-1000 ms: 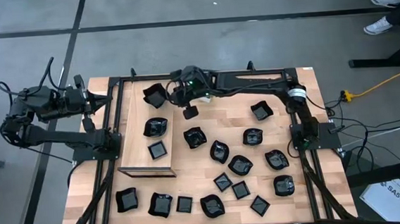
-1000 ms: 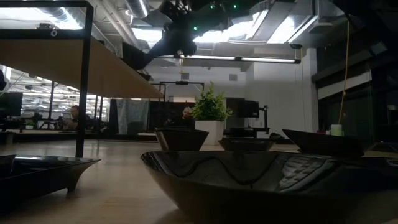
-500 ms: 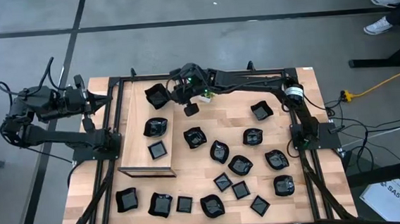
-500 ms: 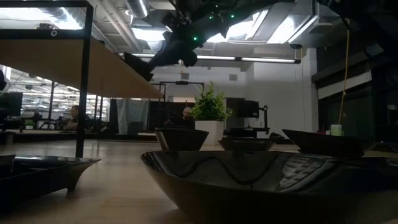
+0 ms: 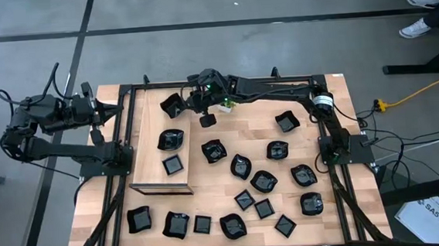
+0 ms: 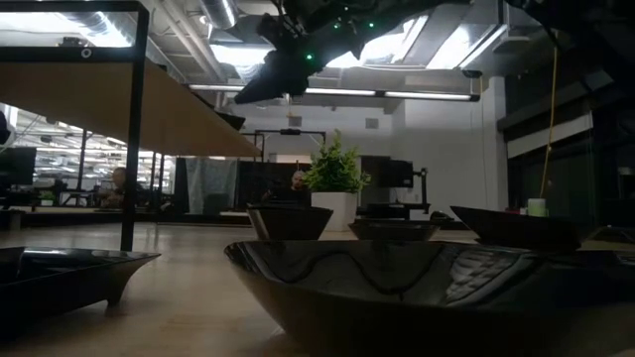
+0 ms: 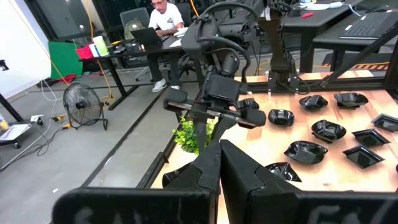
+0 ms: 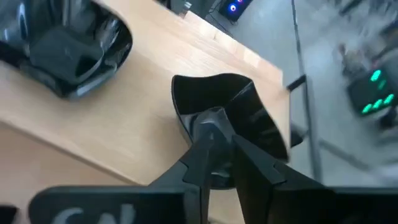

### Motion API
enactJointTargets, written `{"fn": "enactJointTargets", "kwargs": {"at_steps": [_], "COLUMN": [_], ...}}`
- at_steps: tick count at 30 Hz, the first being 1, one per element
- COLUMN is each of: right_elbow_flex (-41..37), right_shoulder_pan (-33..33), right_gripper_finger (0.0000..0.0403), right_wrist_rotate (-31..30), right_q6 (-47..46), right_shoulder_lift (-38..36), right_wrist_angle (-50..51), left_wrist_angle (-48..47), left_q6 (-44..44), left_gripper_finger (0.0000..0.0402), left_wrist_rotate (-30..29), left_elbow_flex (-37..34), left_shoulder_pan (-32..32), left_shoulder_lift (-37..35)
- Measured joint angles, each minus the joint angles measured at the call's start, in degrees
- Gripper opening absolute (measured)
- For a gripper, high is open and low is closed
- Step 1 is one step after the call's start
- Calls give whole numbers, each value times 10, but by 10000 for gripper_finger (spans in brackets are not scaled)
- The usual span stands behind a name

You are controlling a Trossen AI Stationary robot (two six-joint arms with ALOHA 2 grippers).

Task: Pick & Place Mini shaped plates
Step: Stack the black leaf shape plate on top of the black leaf shape plate on the shelf

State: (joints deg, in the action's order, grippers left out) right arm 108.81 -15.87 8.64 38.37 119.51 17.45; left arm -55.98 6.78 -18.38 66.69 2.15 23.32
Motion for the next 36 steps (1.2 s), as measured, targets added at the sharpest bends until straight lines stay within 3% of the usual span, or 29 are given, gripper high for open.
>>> {"fn": "enactJointTargets", "kwargs": {"at_steps": [3, 20, 28, 36], "right_elbow_flex": [0, 0, 0, 0], "right_shoulder_pan": [5, 112, 156, 182], "right_gripper_finger": [72, 66, 35, 7], "right_wrist_rotate": [0, -2, -98, -106], "right_q6": [-49, -101, -134, -183], "right_shoulder_lift": [-11, -105, -112, -112], "right_wrist_angle": [32, 219, 284, 379], "left_wrist_angle": [0, 0, 0, 0], "left_q6": [0, 0, 0, 0], "left_gripper_finger": [4, 4, 4, 4], "left_wrist_rotate": [0, 0, 0, 0], "left_elbow_flex": [0, 0, 0, 0], "left_shoulder_pan": [0, 0, 0, 0], "left_shoulder_lift": [0, 0, 0, 0]}}
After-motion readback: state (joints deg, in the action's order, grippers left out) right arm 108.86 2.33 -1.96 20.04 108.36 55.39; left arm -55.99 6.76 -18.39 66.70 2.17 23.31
